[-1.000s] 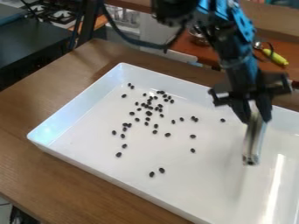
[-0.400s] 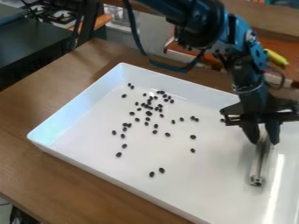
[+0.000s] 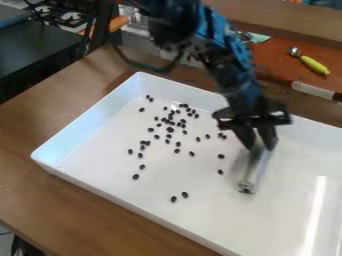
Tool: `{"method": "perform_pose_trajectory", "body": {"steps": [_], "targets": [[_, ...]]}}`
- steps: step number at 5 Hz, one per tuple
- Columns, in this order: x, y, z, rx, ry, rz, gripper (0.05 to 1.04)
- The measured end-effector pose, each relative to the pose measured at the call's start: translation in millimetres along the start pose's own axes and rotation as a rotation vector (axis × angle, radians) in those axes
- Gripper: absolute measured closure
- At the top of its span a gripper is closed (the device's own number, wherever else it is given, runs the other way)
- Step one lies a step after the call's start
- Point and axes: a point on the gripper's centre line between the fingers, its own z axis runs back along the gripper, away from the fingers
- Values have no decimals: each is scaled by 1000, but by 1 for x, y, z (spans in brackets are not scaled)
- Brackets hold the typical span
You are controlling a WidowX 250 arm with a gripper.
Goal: Sweep into pile
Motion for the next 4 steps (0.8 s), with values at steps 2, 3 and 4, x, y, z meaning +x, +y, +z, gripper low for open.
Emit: {"method": "perform_pose_trajectory", "body": {"steps": [2,3,4], "targets": [[18,50,16,40,-57,-25,743],[26,77,28,73,-76,-27,743],[30,102,41,121,-89,-29,743]]}}
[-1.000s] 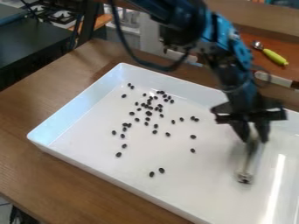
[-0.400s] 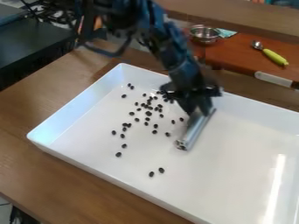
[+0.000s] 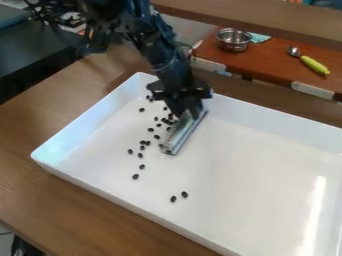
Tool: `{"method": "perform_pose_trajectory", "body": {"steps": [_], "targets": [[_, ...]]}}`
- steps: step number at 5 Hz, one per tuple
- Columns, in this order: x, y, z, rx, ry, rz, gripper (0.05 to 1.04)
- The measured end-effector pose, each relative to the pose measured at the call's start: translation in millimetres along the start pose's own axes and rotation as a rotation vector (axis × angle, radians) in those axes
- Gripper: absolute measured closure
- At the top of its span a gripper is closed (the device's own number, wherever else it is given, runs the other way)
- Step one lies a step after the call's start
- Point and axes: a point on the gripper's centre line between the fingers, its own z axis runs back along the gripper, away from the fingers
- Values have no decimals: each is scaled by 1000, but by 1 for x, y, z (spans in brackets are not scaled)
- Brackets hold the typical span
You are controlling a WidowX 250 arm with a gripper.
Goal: Sweep into pile
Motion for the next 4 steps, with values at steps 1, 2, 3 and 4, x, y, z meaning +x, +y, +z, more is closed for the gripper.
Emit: {"method": "perform_pose_trajectory", "body": {"steps": [1,2,3,4], "targets": [[1,24,13,36,1,-20,743],[3,29,26,39,-21,-42,743],[-4,-5,34,-54,10,-18,743],[-9,-56,42,-179,31,8,743]]}}
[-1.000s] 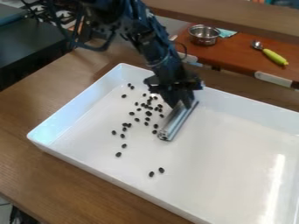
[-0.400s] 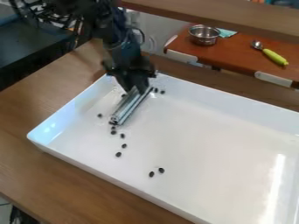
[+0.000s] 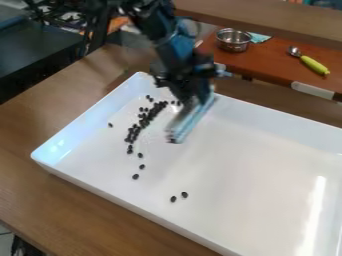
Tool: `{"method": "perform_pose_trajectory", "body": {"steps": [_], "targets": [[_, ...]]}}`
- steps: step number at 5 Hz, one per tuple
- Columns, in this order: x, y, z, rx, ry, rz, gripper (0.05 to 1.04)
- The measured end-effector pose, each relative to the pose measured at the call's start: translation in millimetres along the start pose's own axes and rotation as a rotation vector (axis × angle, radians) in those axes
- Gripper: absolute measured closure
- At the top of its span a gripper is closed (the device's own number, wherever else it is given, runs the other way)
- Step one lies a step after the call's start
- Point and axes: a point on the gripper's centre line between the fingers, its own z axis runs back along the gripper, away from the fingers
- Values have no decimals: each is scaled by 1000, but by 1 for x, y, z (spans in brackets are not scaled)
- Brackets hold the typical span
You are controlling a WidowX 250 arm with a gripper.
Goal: Sweep into pile
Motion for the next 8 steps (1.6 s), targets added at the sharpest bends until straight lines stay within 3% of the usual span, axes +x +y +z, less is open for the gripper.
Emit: {"method": "perform_pose_trajectory", "body": {"steps": [1,2,3,5,6,7,8], "targets": [[-21,-40,-23,-49,40,-25,743],[-48,-76,-51,-52,62,-70,743],[-75,-74,-67,-43,79,-70,743],[-81,-39,-55,-19,89,-128,743],[-69,-11,-42,4,85,-113,743],[-60,14,-31,17,73,-114,743],[-48,36,-19,20,24,-129,743]]}}
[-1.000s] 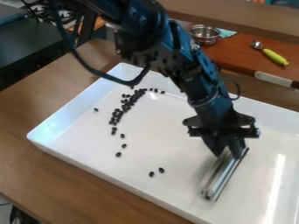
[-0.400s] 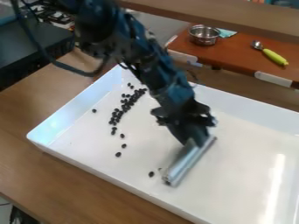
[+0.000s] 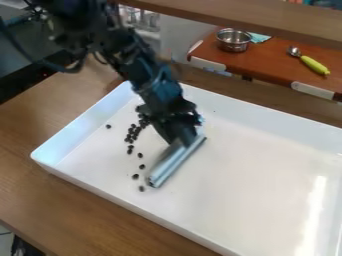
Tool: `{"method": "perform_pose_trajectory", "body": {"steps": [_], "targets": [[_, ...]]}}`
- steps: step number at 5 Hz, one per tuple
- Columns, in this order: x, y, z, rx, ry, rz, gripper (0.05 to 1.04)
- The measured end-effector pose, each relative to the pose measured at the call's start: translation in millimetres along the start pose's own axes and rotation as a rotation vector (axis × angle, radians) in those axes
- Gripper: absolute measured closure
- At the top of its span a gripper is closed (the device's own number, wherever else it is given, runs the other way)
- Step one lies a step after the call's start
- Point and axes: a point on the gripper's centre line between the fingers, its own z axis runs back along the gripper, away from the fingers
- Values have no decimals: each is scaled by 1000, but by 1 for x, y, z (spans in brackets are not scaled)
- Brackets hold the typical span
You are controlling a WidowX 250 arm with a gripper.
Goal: Sweep into pile
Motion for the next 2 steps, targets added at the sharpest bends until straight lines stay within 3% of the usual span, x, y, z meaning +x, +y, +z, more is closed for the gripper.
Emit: {"method": "perform_pose_trajectory", "body": {"steps": [2], "targets": [[19,44,26,48,-103,-88,743]]}}
